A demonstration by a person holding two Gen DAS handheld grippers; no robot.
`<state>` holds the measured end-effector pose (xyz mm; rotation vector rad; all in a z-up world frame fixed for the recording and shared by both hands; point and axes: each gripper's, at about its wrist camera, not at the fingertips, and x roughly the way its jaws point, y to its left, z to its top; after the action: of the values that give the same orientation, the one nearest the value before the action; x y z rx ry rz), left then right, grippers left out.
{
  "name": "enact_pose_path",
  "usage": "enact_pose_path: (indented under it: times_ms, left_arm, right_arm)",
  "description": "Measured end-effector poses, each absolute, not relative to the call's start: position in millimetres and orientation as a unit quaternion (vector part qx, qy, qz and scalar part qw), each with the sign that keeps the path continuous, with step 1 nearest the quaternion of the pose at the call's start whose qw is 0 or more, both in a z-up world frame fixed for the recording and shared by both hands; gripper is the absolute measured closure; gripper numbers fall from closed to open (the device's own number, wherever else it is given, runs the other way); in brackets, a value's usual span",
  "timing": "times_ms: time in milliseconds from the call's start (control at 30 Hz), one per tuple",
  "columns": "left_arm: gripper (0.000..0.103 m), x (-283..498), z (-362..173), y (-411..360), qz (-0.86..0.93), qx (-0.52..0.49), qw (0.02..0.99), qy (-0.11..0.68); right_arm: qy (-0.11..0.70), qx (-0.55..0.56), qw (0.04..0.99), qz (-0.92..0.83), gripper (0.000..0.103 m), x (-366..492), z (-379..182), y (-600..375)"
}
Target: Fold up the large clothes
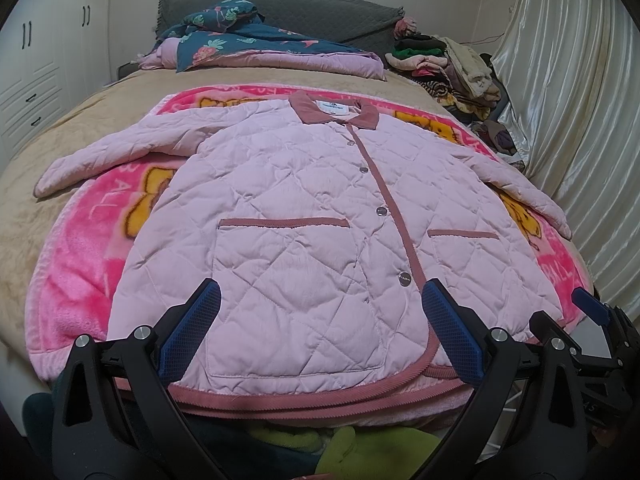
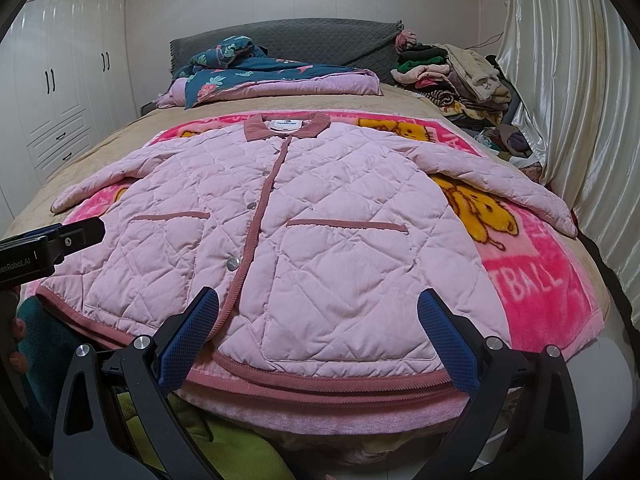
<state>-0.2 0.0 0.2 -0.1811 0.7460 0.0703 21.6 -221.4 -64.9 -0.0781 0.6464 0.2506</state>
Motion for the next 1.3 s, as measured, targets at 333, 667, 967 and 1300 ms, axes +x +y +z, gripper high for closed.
enact_pose_path:
  times_ms: [333, 667, 967, 1300]
  left_arm:
    - [0.009, -0.2, 0.2, 0.0, 0.034, -0.088, 0.927, 0.364]
    - [0.009, -0.3, 0.2, 0.0, 0.035, -0.088, 0.927, 0.363]
    - [0.009, -0.3, 0.2, 0.1, 0.035, -0.088, 0.927, 0.363]
    - [0.009, -0.5, 0.4, -0.5, 0.034, -0.088, 0.927, 0.364]
  right_arm:
    - [0.317, -0.038, 0.94, 0.123, 0.004, 22.4, -64.9, -221.4]
    - [0.318, -0.038, 0.939, 0.124, 0.004, 23.5, -65.0, -220.4]
    - [0.317, -0.038, 0.939, 0.124, 0.004, 25.0, -65.4, -218.9]
    - [0.319, -0.038, 0.939, 0.124, 0.004, 27.5, -63.6, -220.4]
